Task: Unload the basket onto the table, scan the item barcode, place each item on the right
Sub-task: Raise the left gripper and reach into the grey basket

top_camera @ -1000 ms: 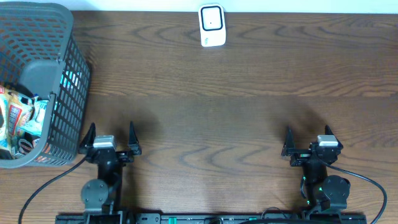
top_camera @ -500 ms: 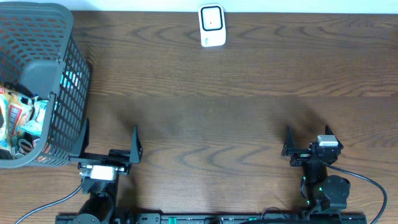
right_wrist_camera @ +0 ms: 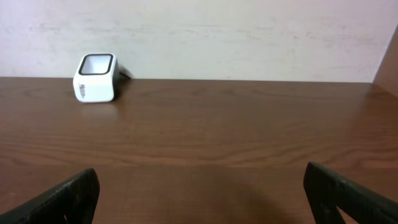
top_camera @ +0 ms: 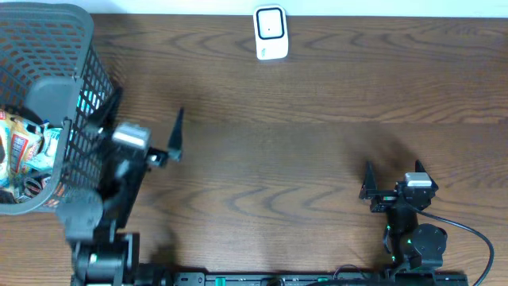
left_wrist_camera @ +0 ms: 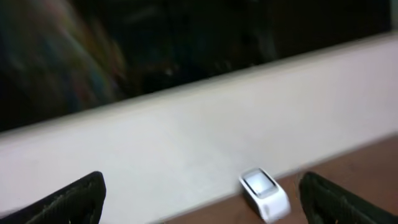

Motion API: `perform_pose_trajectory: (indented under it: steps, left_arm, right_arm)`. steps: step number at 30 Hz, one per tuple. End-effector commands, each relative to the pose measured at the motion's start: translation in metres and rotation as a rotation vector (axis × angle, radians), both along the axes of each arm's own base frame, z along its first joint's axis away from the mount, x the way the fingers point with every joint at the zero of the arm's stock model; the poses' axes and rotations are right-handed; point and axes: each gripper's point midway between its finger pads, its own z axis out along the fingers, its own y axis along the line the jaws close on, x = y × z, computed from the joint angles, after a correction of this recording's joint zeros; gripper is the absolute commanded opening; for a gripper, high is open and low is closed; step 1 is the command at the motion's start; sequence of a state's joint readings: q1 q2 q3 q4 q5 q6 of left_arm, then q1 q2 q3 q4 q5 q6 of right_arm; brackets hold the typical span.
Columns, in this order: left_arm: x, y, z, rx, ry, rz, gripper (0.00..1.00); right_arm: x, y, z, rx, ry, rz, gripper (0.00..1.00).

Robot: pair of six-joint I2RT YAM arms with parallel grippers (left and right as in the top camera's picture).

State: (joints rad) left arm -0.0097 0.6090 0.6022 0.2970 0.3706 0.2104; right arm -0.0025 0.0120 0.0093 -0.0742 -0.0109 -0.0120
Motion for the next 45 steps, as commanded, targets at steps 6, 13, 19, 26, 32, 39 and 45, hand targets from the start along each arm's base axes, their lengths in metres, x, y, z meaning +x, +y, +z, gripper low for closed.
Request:
perform_pose_trajectory:
  steps: [6, 13, 19, 26, 32, 39, 45]
  left_arm:
    - [0.027, 0.022, 0.040, -0.143, 0.129, 0.072, 0.97]
    - [0.060, 0.056, 0.058, -0.107, 0.548, 0.192, 0.98]
    - [0.103, 0.099, 0.074, -0.244, 0.504, 0.406, 0.97]
    - [0.106, 0.188, 0.116, -0.338, 0.449, 0.634, 0.98]
    - [0.116, 0.268, 0.117, -0.154, 0.409, 0.792, 0.98]
    - [0.114, 0.341, 0.039, -0.051, 0.631, 0.989, 0.97]
    - [0.126, 0.373, -0.039, -0.078, 0.805, 1.005, 0.98]
  right_arm:
    - [0.000, 0.002, -0.001, -0.012, -0.001, 0.009, 0.99]
    - [0.000, 0.002, -0.001, -0.012, -0.001, 0.008, 0.99]
    - [0.000, 0.002, -0.001, -0.012, 0.000, 0.009, 0.99]
    - [0.000, 0.002, -0.001, -0.012, -0.001, 0.009, 0.99]
    - [0.000, 0.002, -0.001, -0.012, -0.001, 0.009, 0.99]
    - [0.000, 0.002, -0.001, -0.012, -0.001, 0.009, 0.99]
    - [0.000, 0.002, -0.001, -0.012, -0.001, 0.009, 0.99]
